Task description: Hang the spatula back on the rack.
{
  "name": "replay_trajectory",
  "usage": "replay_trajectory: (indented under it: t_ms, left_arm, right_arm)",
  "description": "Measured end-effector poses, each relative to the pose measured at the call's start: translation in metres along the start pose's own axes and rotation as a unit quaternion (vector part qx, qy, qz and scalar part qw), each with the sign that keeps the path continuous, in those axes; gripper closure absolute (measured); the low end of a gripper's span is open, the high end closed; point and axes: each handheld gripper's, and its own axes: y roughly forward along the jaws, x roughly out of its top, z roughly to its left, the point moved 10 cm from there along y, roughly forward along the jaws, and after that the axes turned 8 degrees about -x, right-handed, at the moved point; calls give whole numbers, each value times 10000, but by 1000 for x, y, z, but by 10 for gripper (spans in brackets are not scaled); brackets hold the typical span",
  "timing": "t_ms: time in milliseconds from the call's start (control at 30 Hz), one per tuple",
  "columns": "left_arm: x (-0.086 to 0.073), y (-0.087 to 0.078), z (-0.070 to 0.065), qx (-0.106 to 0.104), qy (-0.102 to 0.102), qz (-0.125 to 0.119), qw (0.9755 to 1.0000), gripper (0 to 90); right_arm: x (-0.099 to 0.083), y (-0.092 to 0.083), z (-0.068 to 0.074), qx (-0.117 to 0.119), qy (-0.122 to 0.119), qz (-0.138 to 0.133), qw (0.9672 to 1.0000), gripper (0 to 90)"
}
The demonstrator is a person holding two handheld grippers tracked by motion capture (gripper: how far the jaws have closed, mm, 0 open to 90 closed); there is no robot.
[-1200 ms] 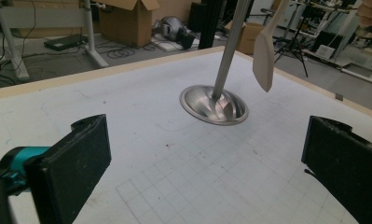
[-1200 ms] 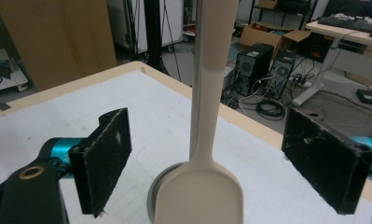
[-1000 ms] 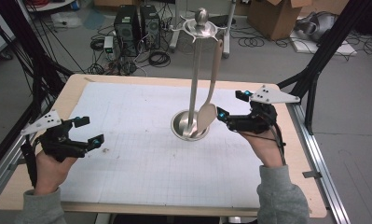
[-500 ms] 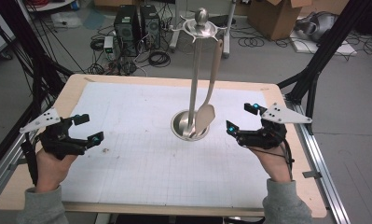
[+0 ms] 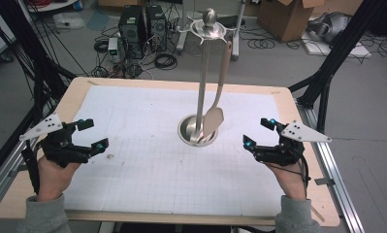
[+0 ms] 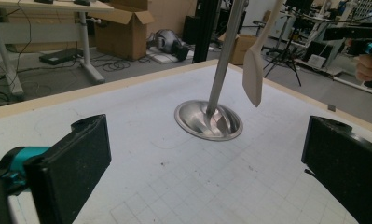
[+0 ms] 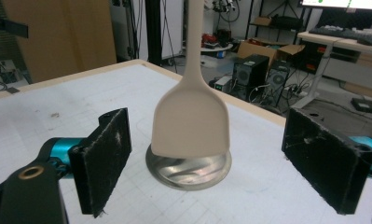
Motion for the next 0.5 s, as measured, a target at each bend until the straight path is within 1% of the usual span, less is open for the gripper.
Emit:
replay_trajectory:
  t_ms: [100, 300, 333, 500]
  left_arm:
    - [-1, 0, 1, 10, -3, 10, 10000, 17]
    - [-1, -1, 0, 31, -16, 5, 10000, 17]
    - [-1, -1, 1, 35, -17, 10, 10000, 17]
    - [-3, 0, 1, 53, -19, 45, 10000, 17]
  right_arm:
    - [-6, -3, -4, -31, 114, 12, 9999, 150]
    - [-18, -10, -13, -122, 204, -37, 9997, 150]
    - [-20, -11, -14, -124, 266, -28, 9996, 150]
    - [-33, -15, -19, -168, 288, 26, 9994, 150]
